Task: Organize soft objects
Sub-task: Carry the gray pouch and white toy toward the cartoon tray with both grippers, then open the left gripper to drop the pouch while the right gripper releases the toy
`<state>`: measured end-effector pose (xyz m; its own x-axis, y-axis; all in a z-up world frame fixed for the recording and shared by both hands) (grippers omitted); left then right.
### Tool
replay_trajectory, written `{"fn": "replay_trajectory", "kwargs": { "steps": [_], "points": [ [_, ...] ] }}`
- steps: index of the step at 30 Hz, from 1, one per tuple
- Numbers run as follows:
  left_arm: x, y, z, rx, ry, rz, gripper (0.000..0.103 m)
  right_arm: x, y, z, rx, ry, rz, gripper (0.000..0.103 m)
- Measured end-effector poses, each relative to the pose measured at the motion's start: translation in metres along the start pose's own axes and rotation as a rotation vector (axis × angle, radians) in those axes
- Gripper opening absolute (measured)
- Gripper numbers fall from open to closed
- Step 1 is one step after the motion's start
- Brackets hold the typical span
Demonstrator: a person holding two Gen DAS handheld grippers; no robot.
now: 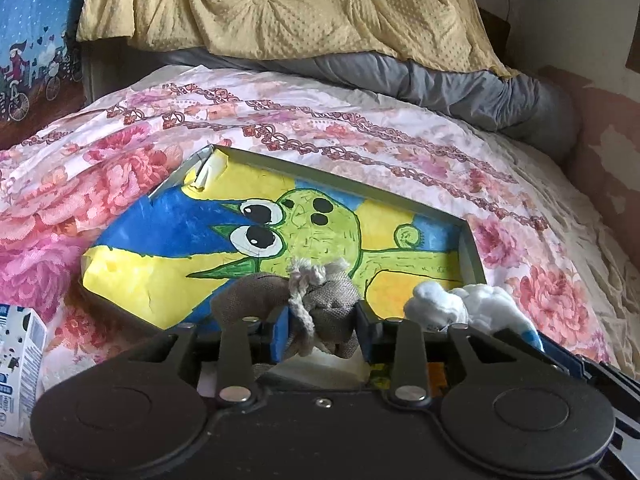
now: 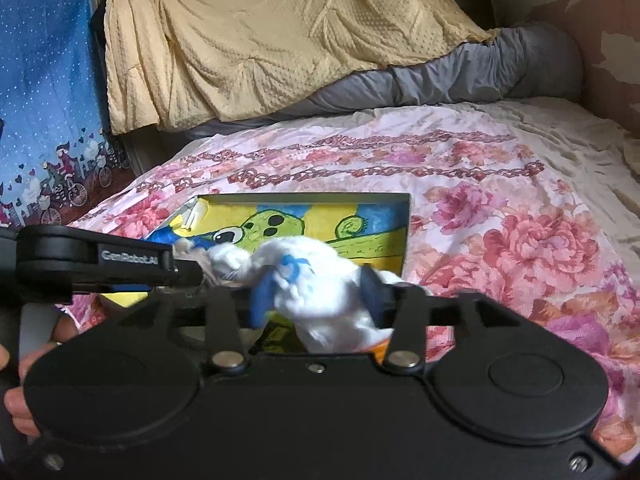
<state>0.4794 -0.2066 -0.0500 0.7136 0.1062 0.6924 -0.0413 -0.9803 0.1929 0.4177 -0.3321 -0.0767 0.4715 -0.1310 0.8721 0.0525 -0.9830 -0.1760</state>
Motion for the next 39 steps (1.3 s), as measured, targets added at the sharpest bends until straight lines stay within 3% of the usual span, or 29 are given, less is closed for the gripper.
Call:
{"fn": "replay_trajectory", "kwargs": {
  "steps": [9,15,18,20,26,31,39],
  "points": [
    [0.004,-0.004,-0.013,0.010,0.012,-0.022,0.054,-0.001,0.009,-0.001,-0.028,-0.001,0.020,0.076],
    [0.011,-0.009,-0.032,0.026,0.059,-0.020,0.066,0.003,0.011,-0.015,-0.031,0.036,0.053,0.095],
    [0.016,-0.015,-0.048,0.056,0.106,-0.015,0.077,0.008,0.011,-0.027,-0.020,0.058,0.071,0.102],
    [0.019,-0.021,-0.059,0.082,0.140,-0.015,0.086,0.012,0.010,-0.036,-0.010,0.076,0.076,0.102],
    [0.023,-0.032,-0.098,0.109,0.204,0.015,0.095,0.024,-0.002,-0.070,0.023,0.120,0.082,0.102],
    [0.017,-0.040,-0.131,0.132,0.225,0.057,0.102,0.031,-0.022,-0.099,0.011,0.121,-0.003,0.102],
    [0.003,-0.058,-0.184,0.155,0.269,0.066,0.102,0.040,-0.056,-0.145,0.025,0.191,-0.059,0.102]
  ]
}}
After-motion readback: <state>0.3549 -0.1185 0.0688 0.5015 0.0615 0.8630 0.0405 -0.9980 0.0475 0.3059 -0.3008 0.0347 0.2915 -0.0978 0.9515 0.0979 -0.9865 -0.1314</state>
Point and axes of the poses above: each gripper's, at about its wrist camera, not at the fingertips, and z roughly the way its jaws point, y to its right, x to its top, the point moved 9 cm from there along z, roughly the way its jaws point, and after that the axes turned 3 degrees about -y, right-handed, at the moved point
